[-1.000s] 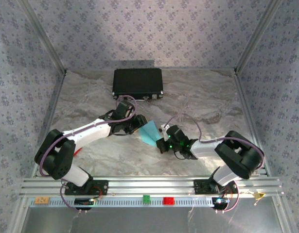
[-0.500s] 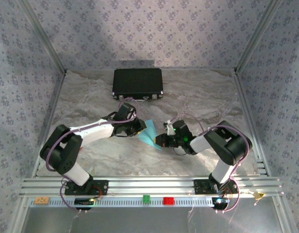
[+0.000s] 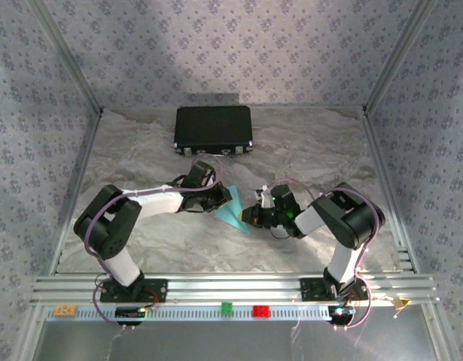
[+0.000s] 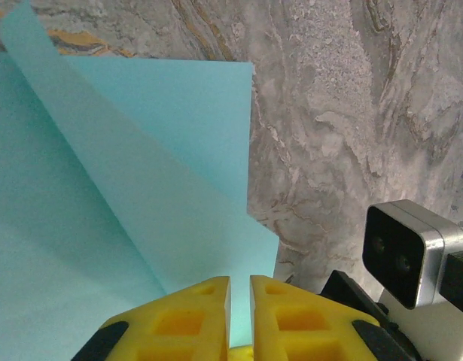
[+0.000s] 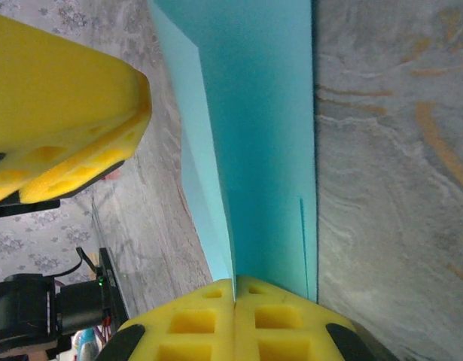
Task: Fold a paper plane with a square sheet of paper (pick it up from the middle)
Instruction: Fourth fold the wing at the center of the table.
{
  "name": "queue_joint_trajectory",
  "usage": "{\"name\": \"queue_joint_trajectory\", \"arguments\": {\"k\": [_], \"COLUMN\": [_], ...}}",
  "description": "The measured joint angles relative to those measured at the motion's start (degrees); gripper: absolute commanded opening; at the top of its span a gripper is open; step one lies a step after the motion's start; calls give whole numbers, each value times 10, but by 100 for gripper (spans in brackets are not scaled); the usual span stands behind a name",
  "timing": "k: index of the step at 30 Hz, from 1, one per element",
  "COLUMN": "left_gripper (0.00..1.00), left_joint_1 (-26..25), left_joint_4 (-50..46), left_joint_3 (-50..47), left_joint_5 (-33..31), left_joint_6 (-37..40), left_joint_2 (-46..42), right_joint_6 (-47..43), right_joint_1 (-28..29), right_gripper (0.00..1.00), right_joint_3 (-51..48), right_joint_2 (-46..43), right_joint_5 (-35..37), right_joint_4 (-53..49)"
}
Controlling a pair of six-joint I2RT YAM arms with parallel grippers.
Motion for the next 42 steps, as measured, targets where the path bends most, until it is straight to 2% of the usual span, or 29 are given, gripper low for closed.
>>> {"name": "queue_joint_trajectory", "arguments": {"k": [16, 42], "left_gripper": [15, 15], "left_joint_1": [-4, -19], "left_joint_4": [30, 19], "left_joint_3": [-5, 29], "left_joint_5": [0, 5], "left_joint_6": [-1, 31], "left_joint_2": [39, 68], "right_joint_6": [53, 53], "right_joint_1": [-11, -14], "right_gripper": [1, 1], "right_joint_3": [-3, -2], "right_joint_2": [29, 27], "right_joint_5": [-28, -25], "right_joint_4": [51, 39]}}
